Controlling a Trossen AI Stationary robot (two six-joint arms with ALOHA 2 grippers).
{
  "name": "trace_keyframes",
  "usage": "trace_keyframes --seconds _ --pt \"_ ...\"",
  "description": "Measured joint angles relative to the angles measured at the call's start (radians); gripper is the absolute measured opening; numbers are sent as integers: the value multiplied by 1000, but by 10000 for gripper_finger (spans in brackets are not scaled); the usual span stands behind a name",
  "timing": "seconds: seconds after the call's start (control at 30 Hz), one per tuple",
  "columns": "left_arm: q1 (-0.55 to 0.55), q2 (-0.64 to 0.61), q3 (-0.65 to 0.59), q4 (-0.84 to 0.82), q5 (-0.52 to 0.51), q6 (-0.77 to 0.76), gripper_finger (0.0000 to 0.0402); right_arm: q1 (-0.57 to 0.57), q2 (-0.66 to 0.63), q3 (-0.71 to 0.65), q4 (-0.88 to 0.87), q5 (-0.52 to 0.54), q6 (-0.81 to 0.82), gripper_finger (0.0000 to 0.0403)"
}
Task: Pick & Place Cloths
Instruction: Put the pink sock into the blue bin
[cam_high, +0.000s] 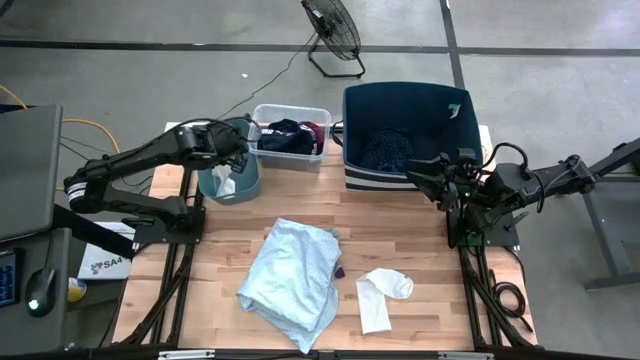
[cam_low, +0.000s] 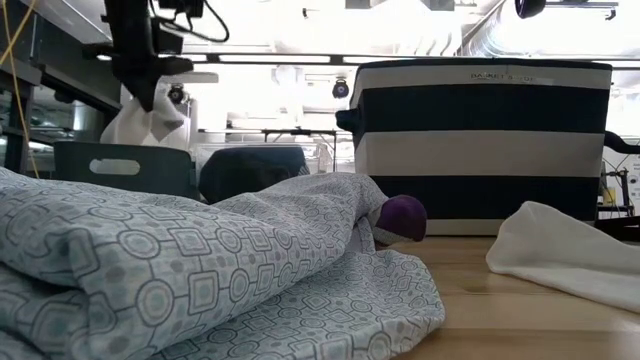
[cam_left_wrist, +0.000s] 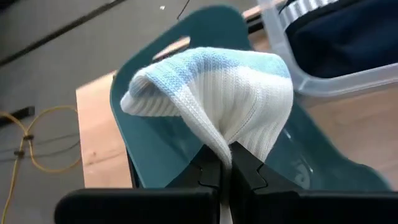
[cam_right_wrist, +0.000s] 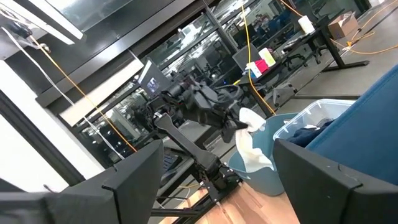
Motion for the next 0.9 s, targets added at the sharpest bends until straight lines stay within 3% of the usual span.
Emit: trace_keyframes --seconds 0.17,0.37,0.63,0.77,0.9 --pt "81 0 -62 52 77 -6 0 0 0 0 0 -5 0 295" --pt "215 0 -93 155 232 109 0 0 0 0 0 -35 0 295" --pt "364 1 -128 162 365 144 1 0 0 0 0 -67 0 295" --pt "401 1 -142 174 407 138 21 0 0 0 0 -87 1 295" --pt "401 1 -142 172 412 121 67 0 0 0 0 -114 1 295"
